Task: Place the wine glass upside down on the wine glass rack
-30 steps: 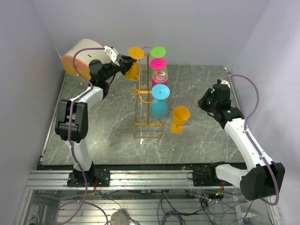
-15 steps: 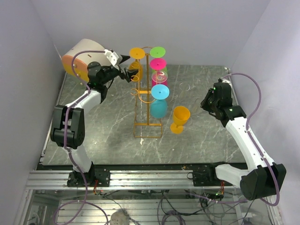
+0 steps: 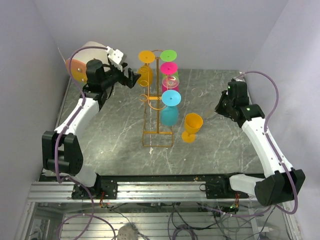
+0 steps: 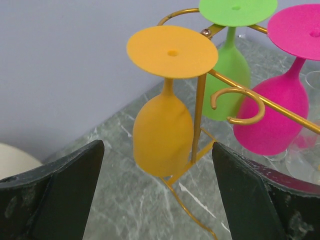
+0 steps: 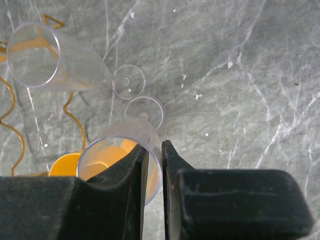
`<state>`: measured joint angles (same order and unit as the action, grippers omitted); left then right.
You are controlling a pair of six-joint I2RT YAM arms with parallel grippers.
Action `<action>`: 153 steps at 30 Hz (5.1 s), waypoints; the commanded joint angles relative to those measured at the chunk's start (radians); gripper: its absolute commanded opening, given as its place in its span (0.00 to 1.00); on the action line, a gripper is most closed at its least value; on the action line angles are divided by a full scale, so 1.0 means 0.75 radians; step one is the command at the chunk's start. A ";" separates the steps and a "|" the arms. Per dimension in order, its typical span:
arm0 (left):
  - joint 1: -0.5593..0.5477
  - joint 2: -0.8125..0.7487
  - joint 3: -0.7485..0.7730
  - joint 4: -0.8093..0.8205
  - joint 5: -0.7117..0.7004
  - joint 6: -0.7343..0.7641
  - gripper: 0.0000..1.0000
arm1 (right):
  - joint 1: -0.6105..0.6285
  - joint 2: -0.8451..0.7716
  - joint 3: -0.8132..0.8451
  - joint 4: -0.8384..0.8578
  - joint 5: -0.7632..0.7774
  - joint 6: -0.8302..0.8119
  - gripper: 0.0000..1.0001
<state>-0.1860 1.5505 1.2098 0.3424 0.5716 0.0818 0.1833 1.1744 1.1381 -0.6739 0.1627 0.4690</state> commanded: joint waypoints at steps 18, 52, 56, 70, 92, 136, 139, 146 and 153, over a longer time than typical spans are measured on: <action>0.013 -0.136 0.697 -1.514 -0.238 -0.016 1.00 | -0.001 0.202 0.300 -0.703 0.161 0.242 0.00; 0.013 -0.064 1.158 -1.765 0.082 -0.358 1.00 | 0.002 -0.020 0.447 -0.200 0.426 -0.141 0.00; 0.013 -0.039 1.353 -1.834 -0.038 -0.521 1.00 | 0.003 -0.103 0.431 0.021 0.458 -0.242 0.00; -0.024 -0.103 0.814 -0.716 0.223 -1.929 1.00 | 0.020 -0.155 0.315 0.819 0.096 -0.305 0.00; -0.474 0.358 1.053 -0.532 -0.120 -2.318 0.89 | 0.405 -0.068 0.086 1.518 0.343 -0.388 0.00; -0.406 0.497 1.114 -0.321 -0.190 -2.336 0.28 | 0.755 -0.057 -0.034 1.612 0.483 -0.515 0.00; -0.407 0.494 1.109 -0.298 -0.189 -2.335 0.16 | 0.783 -0.045 -0.042 1.627 0.494 -0.545 0.00; -0.369 0.479 1.138 -0.248 -0.185 -2.266 0.07 | 0.869 0.018 -0.021 1.585 0.491 -0.642 0.00; -0.252 0.426 1.146 0.031 -0.002 -2.079 0.07 | 0.895 0.037 0.011 1.482 0.439 -0.654 0.04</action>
<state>-0.4389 1.9171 2.0193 0.1535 0.5289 -1.5711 0.8288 1.2057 1.1275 0.5068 0.5522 -0.0135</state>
